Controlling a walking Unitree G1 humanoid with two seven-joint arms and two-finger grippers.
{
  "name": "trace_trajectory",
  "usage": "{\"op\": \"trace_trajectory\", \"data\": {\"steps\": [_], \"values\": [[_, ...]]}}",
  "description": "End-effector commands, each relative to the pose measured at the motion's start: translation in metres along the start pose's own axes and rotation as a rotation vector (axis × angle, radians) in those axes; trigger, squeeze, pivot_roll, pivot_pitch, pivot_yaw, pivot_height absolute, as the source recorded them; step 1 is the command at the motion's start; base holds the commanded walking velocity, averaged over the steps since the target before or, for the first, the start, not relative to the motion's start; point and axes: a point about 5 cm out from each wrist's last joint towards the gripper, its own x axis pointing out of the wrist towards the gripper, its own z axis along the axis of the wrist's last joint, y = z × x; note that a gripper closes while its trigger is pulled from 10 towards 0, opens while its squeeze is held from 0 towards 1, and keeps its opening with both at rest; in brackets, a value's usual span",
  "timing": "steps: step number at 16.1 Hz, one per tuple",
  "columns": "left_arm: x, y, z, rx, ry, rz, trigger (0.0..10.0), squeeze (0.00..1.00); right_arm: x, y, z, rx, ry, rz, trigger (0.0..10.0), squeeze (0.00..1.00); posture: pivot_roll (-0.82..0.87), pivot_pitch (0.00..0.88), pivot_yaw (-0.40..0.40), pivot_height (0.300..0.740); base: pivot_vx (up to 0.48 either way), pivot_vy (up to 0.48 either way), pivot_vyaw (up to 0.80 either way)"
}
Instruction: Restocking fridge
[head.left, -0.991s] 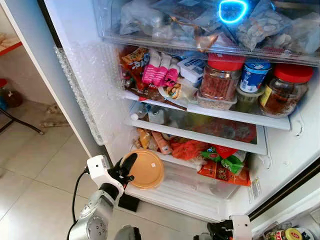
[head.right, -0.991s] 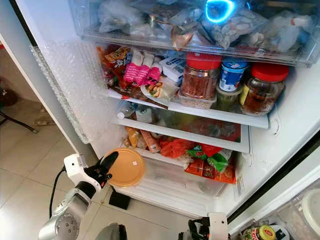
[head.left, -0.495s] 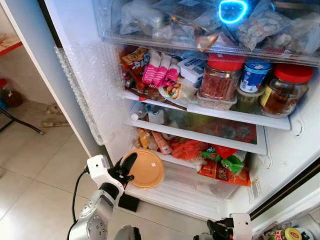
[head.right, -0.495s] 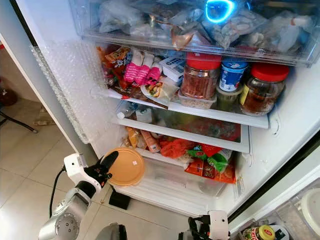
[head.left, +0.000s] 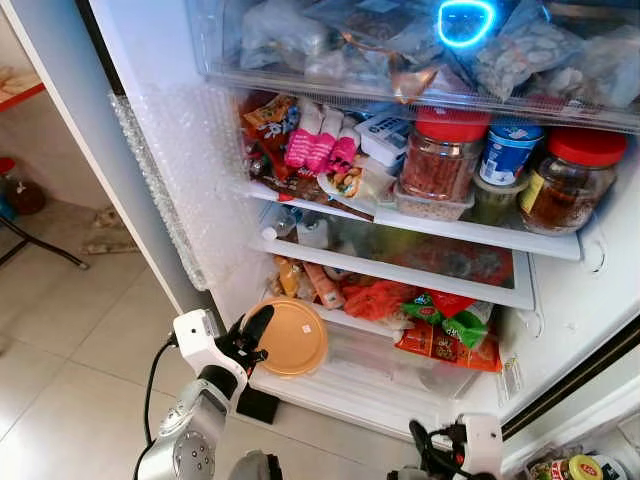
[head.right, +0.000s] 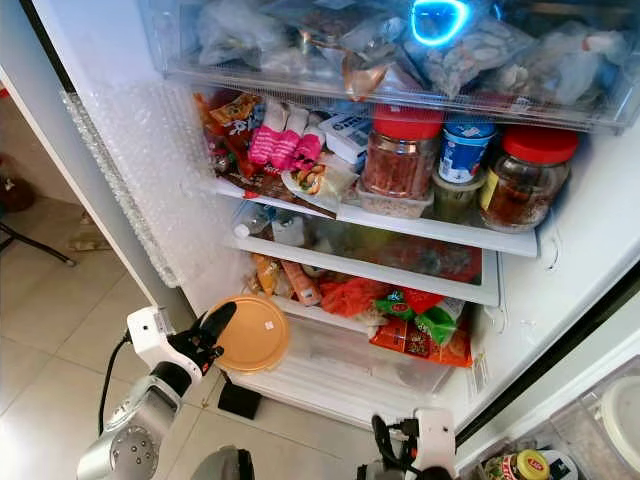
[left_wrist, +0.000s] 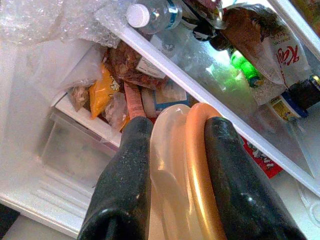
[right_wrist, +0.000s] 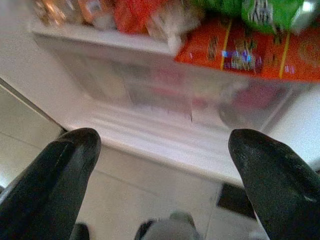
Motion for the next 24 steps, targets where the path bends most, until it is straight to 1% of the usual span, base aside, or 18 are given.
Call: {"op": "trace_trajectory", "data": {"steps": [1, 3, 5, 9, 12, 14, 15, 17, 18, 20, 24], "values": [[0.002, 0.000, 0.003, 0.006, -0.016, -0.004, 10.0, 0.00, -0.004, 0.001, -0.004, 0.004, -0.010, 0.009, 10.0, 0.00, -0.07, 0.059, 0.021, 0.642, 0.000, 0.000, 0.00], [0.002, -0.001, 0.003, 0.006, -0.017, -0.006, 10.0, 0.00, -0.006, 0.002, 0.000, -0.002, -0.054, 0.022, 10.0, 0.00, -0.07, 0.060, 0.021, 0.642, 0.000, 0.000, 0.00], [0.002, 0.000, 0.003, 0.006, -0.016, -0.006, 10.0, 0.00, -0.005, 0.004, 0.002, -0.008, -0.066, 0.033, 10.0, 0.00, -0.07, 0.062, 0.022, 0.642, 0.000, 0.000, 0.00], [0.003, -0.001, 0.004, 0.005, -0.019, -0.006, 10.0, 0.00, -0.004, 0.006, -0.006, -0.031, 0.020, 0.020, 10.0, 0.00, -0.06, 0.062, 0.019, 0.642, 0.000, 0.000, 0.00], [0.003, -0.001, 0.004, 0.005, -0.021, -0.005, 10.0, 0.00, -0.004, 0.003, -0.012, -0.065, 0.092, -0.017, 10.0, 0.00, -0.06, 0.062, 0.019, 0.642, 0.000, 0.000, 0.00], [0.003, -0.001, 0.004, 0.004, -0.021, -0.007, 10.0, 0.00, -0.006, -0.005, -0.014, -0.097, 0.128, -0.087, 10.0, 0.00, -0.06, 0.063, 0.020, 0.642, 0.000, 0.000, 0.00], [0.003, -0.001, 0.004, 0.004, -0.021, -0.006, 10.0, 0.00, -0.007, -0.012, -0.015, -0.119, 0.153, -0.138, 10.0, 0.00, -0.06, 0.063, 0.020, 0.642, 0.000, 0.000, 0.00], [0.003, -0.001, 0.004, 0.004, -0.021, -0.007, 10.0, 0.00, -0.011, -0.026, -0.016, -0.131, 0.189, -0.239, 10.0, 0.00, -0.07, 0.066, 0.021, 0.642, 0.000, 0.000, 0.00], [0.003, -0.002, 0.004, 0.004, -0.020, -0.007, 10.0, 0.00, -0.013, -0.029, -0.018, -0.150, 0.208, -0.265, 10.0, 0.00, -0.07, 0.066, 0.020, 0.642, 0.000, 0.000, 0.00], [0.003, -0.002, 0.004, 0.003, -0.021, -0.009, 10.0, 0.00, -0.017, -0.034, -0.023, -0.188, 0.252, -0.290, 10.0, 0.00, -0.07, 0.066, 0.020, 0.642, 0.000, 0.000, 0.00], [0.003, -0.002, 0.004, 0.004, -0.020, -0.009, 10.0, 0.00, -0.017, -0.035, -0.023, -0.186, 0.259, -0.301, 10.0, 0.00, -0.07, 0.068, 0.022, 0.642, 0.000, 0.000, 0.00]]}}
